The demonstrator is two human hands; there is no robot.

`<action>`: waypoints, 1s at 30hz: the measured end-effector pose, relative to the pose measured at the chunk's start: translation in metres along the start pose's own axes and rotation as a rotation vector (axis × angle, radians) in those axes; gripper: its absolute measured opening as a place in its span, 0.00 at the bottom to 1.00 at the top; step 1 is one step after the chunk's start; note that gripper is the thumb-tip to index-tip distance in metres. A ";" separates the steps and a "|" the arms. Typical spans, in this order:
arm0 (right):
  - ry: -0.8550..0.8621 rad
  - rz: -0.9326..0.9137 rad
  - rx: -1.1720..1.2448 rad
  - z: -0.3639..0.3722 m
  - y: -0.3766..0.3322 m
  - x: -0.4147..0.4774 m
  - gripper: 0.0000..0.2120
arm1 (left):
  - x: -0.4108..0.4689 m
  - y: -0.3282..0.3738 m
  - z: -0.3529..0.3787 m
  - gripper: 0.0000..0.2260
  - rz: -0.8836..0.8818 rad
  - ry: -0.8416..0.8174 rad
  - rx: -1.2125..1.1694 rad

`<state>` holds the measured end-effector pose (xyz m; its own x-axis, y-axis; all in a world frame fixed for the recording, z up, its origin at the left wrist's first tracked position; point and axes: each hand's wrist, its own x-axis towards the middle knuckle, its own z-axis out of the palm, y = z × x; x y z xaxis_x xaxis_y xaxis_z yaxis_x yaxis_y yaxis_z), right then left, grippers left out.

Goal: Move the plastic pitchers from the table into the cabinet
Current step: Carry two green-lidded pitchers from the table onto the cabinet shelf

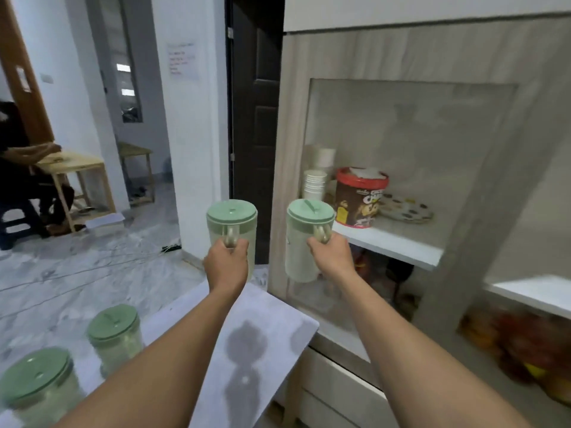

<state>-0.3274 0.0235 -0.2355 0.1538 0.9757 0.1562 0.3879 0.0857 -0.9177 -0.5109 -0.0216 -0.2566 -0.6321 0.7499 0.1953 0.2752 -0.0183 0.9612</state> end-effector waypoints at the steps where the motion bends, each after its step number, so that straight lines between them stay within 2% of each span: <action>1: 0.032 -0.001 0.001 -0.019 -0.004 -0.008 0.02 | -0.009 0.012 0.003 0.12 0.015 -0.031 -0.014; 7: 0.159 0.036 -0.019 -0.121 -0.024 -0.049 0.05 | -0.063 0.079 0.024 0.12 0.112 -0.168 -0.087; 12: 0.293 0.001 -0.028 -0.204 -0.035 -0.093 0.02 | -0.126 0.130 0.041 0.11 0.172 -0.271 -0.166; 21: 0.455 0.015 -0.070 -0.332 -0.036 -0.177 0.04 | -0.242 0.196 0.061 0.12 0.239 -0.406 -0.254; 30: 0.729 0.029 0.000 -0.435 -0.013 -0.228 0.07 | -0.345 0.238 0.097 0.11 0.284 -0.564 -0.318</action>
<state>0.0278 -0.2877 -0.1003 0.7304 0.5949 0.3356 0.3748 0.0617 -0.9250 -0.1567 -0.2206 -0.1138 -0.0720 0.9140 0.3992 0.0948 -0.3922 0.9150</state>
